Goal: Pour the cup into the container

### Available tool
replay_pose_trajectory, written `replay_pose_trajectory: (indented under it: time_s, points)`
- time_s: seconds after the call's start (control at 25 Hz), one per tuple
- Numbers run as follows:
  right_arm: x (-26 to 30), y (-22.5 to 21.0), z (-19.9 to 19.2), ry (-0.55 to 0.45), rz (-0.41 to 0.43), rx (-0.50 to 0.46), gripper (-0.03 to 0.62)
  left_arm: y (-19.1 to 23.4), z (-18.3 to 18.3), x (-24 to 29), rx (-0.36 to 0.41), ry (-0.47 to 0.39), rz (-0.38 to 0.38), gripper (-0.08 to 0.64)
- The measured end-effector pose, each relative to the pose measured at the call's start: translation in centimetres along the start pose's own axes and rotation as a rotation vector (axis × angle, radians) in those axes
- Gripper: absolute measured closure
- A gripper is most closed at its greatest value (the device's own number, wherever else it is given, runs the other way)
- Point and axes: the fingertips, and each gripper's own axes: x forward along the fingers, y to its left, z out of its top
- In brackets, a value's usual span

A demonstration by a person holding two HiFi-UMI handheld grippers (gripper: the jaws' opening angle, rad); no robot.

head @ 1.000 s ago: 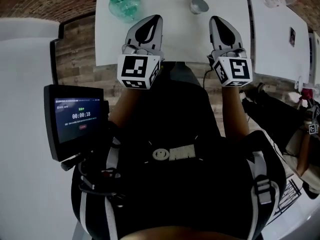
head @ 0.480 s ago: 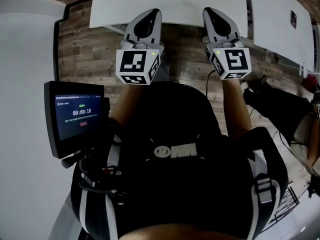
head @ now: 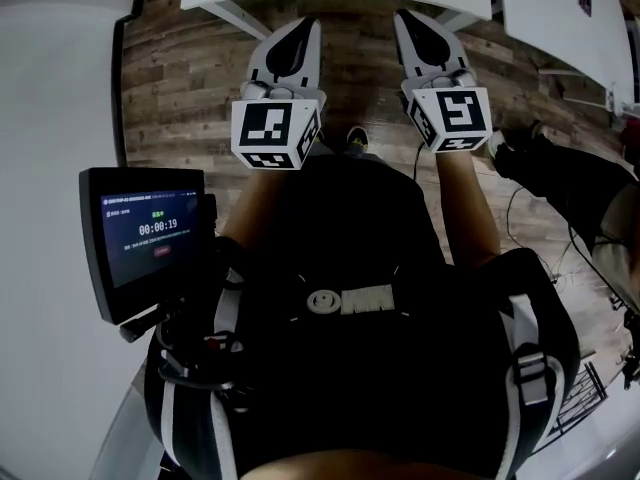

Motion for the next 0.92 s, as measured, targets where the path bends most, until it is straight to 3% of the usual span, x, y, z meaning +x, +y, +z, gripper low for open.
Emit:
replay_pose_trajectory:
  time_s: [0.32,0.92]
  points:
    - [-0.66,-0.16,-0.39,-0.002,-0.018,0.036,0.584,-0.96,0.01,0.53,0.012,0.001,-0.03,0.561]
    - [-0.56,-0.74,-0.06,-0.006,-0.013,0.002,0.584,-1.17,0.52,1.04,0.023,-0.021,-0.031,0.561]
